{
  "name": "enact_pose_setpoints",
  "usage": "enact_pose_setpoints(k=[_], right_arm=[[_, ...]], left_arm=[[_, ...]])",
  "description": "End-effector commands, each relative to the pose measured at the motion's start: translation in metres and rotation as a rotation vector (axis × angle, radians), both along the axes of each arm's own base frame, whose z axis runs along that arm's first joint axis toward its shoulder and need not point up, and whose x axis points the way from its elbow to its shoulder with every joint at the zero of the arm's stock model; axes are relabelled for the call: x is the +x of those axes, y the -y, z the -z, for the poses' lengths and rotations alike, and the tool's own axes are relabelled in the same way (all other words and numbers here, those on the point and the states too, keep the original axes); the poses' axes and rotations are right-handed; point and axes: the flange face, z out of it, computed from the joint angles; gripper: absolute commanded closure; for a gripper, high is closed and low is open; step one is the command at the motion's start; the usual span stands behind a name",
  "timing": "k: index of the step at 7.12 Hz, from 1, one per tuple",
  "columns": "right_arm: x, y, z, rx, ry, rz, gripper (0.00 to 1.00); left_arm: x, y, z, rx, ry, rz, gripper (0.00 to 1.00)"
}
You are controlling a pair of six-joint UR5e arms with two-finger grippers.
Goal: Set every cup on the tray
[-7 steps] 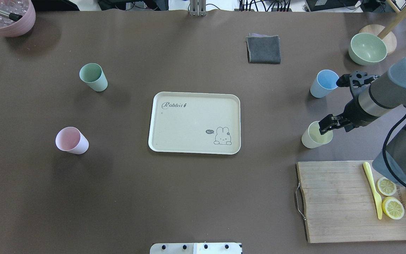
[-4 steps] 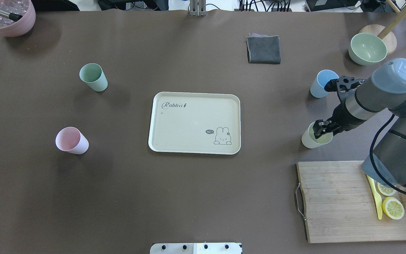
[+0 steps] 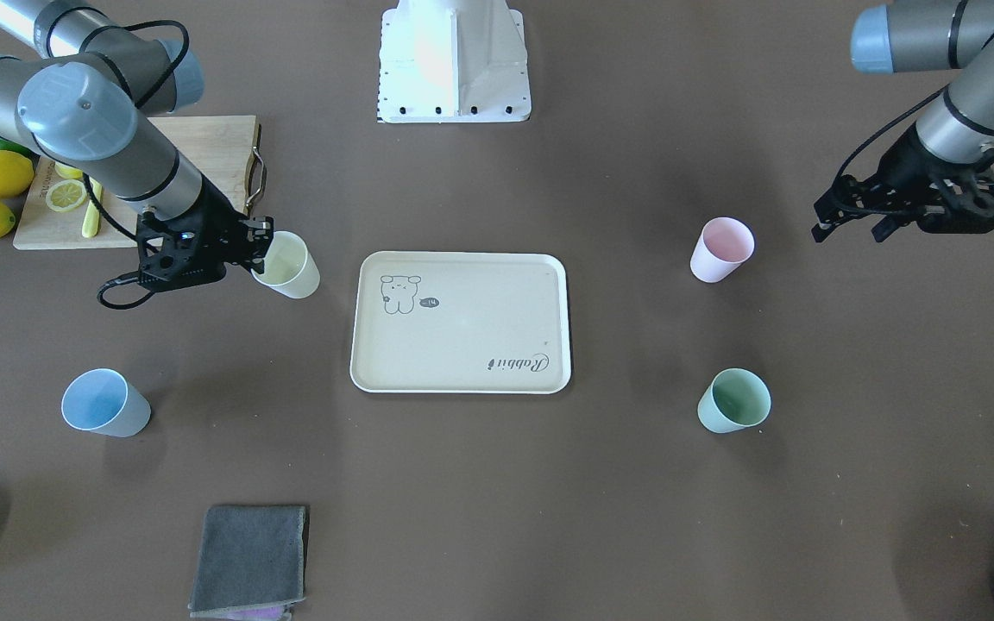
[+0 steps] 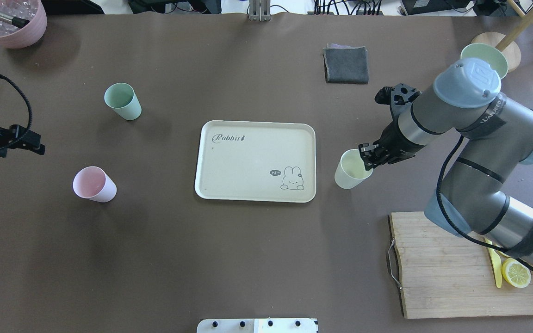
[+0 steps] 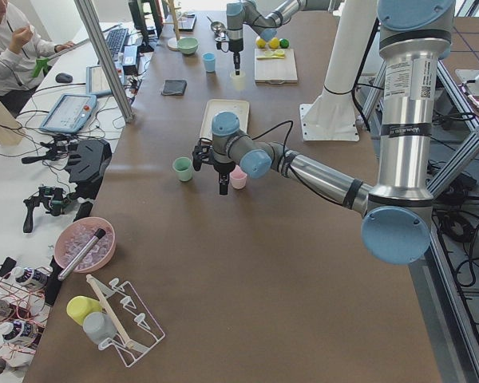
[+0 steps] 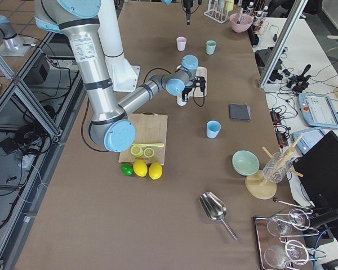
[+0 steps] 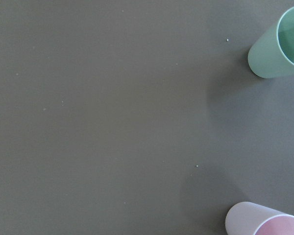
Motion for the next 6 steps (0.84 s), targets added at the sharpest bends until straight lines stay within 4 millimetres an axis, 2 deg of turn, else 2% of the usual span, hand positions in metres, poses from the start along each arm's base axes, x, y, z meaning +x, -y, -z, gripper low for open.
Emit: enact_pose_setpoints(k=[1,2,3,4,6], right_arm=[[-0.043,-0.003,0.048,-0.018,0.036,-0.019,1.00],[-0.062,-0.002,0.057,-0.031,0.033,-0.027,1.00],[-0.080,-0.004,0.063,-0.027,0.021,-0.038,1.00],[-0.087,-0.008,0.064,-0.026,0.020,-0.033,1.00],[-0.100,-0.014,0.058,-0.022,-0.001,-0.035,1.00]], left_arm=[[0.066,-0.015,0.013,0.010,0.032,-0.016,0.10],[0.088,-0.020,0.012,0.009,0.045,-0.028,0.12],[0.096,-0.023,0.008,0.008,0.054,-0.040,0.16],[0.099,-0.028,0.004,0.005,0.060,-0.050,0.30],[0.103,-0.029,0.003,-0.002,0.067,-0.050,1.00]])
